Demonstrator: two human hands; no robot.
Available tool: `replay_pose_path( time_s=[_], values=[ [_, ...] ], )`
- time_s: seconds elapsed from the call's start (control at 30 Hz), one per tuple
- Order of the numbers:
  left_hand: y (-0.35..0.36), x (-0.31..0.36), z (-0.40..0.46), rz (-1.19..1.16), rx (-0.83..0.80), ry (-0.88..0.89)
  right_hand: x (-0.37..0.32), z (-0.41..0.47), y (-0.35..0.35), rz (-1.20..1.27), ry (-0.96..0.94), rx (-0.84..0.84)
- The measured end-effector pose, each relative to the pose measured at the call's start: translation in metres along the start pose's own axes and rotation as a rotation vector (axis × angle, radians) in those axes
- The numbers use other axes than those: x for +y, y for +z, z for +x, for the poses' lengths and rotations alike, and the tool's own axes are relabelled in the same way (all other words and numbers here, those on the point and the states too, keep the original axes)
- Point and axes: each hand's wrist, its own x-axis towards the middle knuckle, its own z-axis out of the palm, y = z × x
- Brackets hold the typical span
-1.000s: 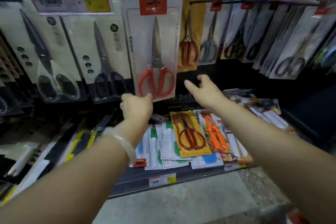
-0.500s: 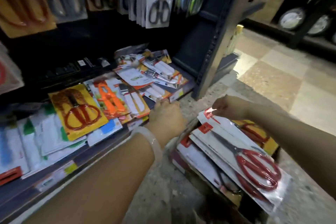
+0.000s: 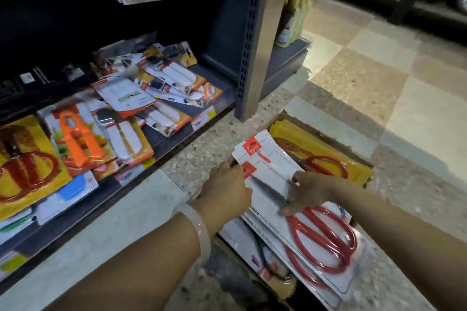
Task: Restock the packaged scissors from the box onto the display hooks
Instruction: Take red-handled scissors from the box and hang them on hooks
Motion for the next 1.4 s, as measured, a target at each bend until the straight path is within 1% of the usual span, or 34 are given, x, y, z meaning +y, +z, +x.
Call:
replay_pose_path(
  time_s=[0.1, 0.23, 0.4, 0.43, 0.47, 0.6, 0.63, 0.7, 0.77, 0.8, 0.83, 0.87, 0.9, 0.97, 1.0, 1.03, 1.07, 1.17, 1.23, 1.3, 1.4],
  values=[
    [0.004, 0.004, 0.006, -0.028, 0.005, -0.046, 0.005, 0.004, 0.002, 0.099, -0.019, 0.083],
    [0.004, 0.002, 0.012, -0.117, 0.027, -0.091, 0.013, 0.008, -0.004, 0.242, -0.042, 0.265],
    [-0.004, 0.000, 0.008, -0.273, 0.018, -0.129, 0.016, 0.006, -0.024, 0.585, -0.110, 0.322],
    [-0.004, 0.000, 0.008, -0.352, 0.006, -0.146, 0.014, 0.005, -0.029, 0.655, -0.117, 0.347],
    [-0.004, -0.001, 0.009, -0.483, -0.018, -0.176, 0.010, 0.004, -0.034, 0.738, -0.126, 0.374],
    [-0.011, 0.009, 0.008, -1.221, -0.192, -0.282, -0.020, -0.004, -0.045, 1.079, -0.232, 0.422],
    [-0.013, 0.014, 0.009, -1.365, -0.178, -0.291, -0.029, -0.005, -0.046, 1.147, -0.265, 0.419],
    [-0.018, 0.018, 0.011, -1.600, -0.063, -0.304, -0.047, -0.009, -0.046, 1.216, -0.329, 0.434],
    [-0.026, 0.012, 0.012, -1.682, 0.061, -0.314, -0.053, -0.010, -0.045, 1.210, -0.359, 0.446],
    [-0.030, 0.006, 0.011, -1.670, 0.118, -0.322, -0.051, -0.011, -0.045, 1.158, -0.357, 0.443],
    [-0.033, 0.000, 0.010, -1.653, 0.173, -0.329, -0.045, -0.011, -0.043, 1.051, -0.337, 0.427],
    [-0.036, -0.007, 0.008, -1.636, 0.220, -0.337, -0.037, -0.010, -0.040, 0.874, -0.301, 0.396],
    [-0.040, -0.013, 0.005, -1.626, 0.253, -0.344, -0.029, -0.008, -0.035, 0.637, -0.251, 0.338],
    [-0.045, -0.026, -0.001, -1.602, 0.285, -0.361, -0.013, -0.001, -0.015, 0.176, -0.107, 0.139],
    [-0.046, -0.031, -0.003, -1.586, 0.287, -0.367, -0.008, 0.002, -0.004, 0.035, -0.041, 0.065],
    [-0.046, -0.036, -0.005, -1.571, 0.286, -0.374, -0.006, 0.003, 0.004, -0.016, -0.002, 0.024],
    [-0.045, -0.040, -0.006, -1.556, 0.286, -0.379, -0.005, 0.004, 0.009, 0.002, 0.016, 0.019],
    [-0.043, -0.046, -0.009, -1.530, 0.304, -0.380, -0.006, 0.003, 0.015, 0.111, 0.011, 0.074],
    [-0.042, -0.048, -0.011, -1.533, 0.306, -0.368, -0.005, 0.003, 0.013, 0.200, -0.027, 0.106],
    [-0.043, -0.051, -0.013, -1.556, 0.298, -0.360, -0.006, 0.003, 0.009, 0.345, -0.079, 0.125],
    [-0.048, -0.055, -0.019, -1.584, 0.283, -0.337, -0.009, 0.005, 0.002, 0.518, -0.139, 0.200]
  ],
)
